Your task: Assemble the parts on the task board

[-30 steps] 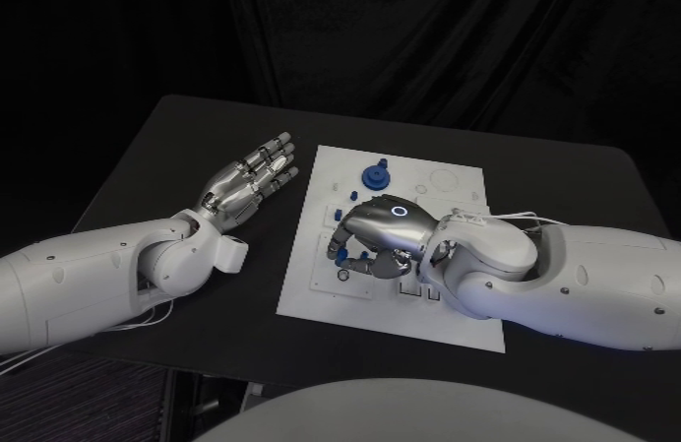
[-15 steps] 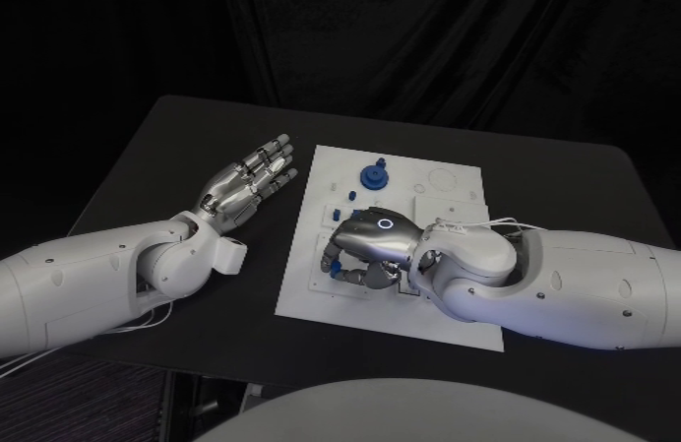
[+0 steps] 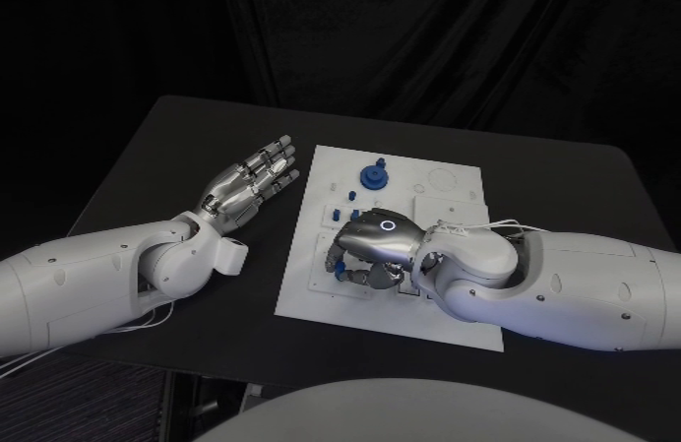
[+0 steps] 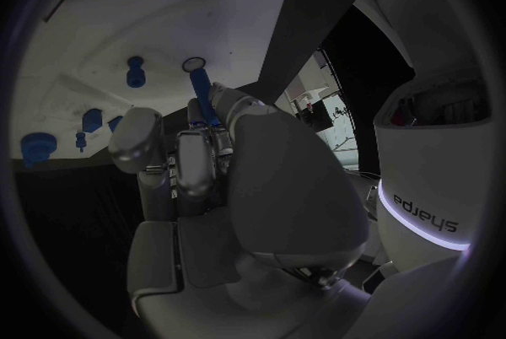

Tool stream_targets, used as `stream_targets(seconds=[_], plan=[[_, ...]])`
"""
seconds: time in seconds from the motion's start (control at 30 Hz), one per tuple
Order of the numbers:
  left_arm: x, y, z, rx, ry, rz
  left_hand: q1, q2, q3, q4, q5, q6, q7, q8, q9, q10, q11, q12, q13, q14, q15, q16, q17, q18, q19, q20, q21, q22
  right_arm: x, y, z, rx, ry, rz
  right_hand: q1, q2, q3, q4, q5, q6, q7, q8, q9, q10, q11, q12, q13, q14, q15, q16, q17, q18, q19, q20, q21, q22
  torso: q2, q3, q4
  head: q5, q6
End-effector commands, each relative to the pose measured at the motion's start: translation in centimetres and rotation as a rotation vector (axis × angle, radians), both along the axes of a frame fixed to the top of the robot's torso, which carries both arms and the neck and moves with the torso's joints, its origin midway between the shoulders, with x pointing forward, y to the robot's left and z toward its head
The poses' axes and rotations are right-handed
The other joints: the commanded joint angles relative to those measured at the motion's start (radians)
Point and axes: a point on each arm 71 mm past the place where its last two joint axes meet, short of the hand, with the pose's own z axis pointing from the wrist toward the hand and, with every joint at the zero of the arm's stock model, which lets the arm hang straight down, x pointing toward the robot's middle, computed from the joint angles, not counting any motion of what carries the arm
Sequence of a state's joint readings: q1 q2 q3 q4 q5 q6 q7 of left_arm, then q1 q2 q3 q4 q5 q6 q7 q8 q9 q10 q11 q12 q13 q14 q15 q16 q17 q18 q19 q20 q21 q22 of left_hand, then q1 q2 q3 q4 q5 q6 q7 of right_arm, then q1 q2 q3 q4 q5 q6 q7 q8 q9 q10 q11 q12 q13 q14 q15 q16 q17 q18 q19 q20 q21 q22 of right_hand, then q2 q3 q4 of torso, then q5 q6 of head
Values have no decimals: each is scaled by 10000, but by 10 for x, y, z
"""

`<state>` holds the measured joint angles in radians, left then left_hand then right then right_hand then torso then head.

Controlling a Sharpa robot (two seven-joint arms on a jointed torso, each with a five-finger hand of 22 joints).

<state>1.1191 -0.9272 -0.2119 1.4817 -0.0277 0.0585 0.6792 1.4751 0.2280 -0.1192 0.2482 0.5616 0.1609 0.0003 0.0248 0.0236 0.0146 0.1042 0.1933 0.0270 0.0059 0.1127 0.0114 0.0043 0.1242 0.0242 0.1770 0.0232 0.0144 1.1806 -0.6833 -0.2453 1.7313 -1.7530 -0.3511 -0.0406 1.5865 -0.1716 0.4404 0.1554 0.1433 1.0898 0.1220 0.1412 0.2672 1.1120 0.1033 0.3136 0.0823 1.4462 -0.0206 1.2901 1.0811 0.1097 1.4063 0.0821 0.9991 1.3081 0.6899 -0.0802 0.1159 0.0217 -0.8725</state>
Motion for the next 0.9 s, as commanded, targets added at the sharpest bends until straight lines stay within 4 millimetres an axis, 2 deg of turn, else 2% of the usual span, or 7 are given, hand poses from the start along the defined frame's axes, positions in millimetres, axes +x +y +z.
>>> stream_targets(seconds=[0.03,0.6,0.9], plan=[[-1,1,8,-781,-923,115,78,2,88,-19,40,23,138,34,17,13,60,70,12,-25,78,56,10,97,14,89,55,18,0,-2,-2,-146,-60,-62,101,-23,12,-69,19,0,-28,3,26,594,-534,16,174,19,-72,-12,0,-41,28,-65,18,1232,-7,-3,10,7,-1],[-2,1,5,-770,-811,62,73,-4,152,-35,38,66,264,43,23,11,11,77,12,-24,81,64,11,132,17,127,58,20,3,-4,-5,-255,-34,-159,92,-40,8,-93,23,-10,-20,-4,46,589,-526,-3,182,13,-70,-24,-14,-37,20,-67,-3,1227,4,6,3,-2,-1],[-2,1,4,-762,-773,50,70,-3,185,-41,38,94,323,49,27,11,-20,80,13,-19,88,87,18,148,20,145,62,22,2,-4,-8,-220,9,-134,-15,-29,-21,-88,-162,-28,-20,-17,111,622,-530,-30,221,2,-66,-45,-36,-37,9,-63,-19,1222,12,9,9,-5,-1]])
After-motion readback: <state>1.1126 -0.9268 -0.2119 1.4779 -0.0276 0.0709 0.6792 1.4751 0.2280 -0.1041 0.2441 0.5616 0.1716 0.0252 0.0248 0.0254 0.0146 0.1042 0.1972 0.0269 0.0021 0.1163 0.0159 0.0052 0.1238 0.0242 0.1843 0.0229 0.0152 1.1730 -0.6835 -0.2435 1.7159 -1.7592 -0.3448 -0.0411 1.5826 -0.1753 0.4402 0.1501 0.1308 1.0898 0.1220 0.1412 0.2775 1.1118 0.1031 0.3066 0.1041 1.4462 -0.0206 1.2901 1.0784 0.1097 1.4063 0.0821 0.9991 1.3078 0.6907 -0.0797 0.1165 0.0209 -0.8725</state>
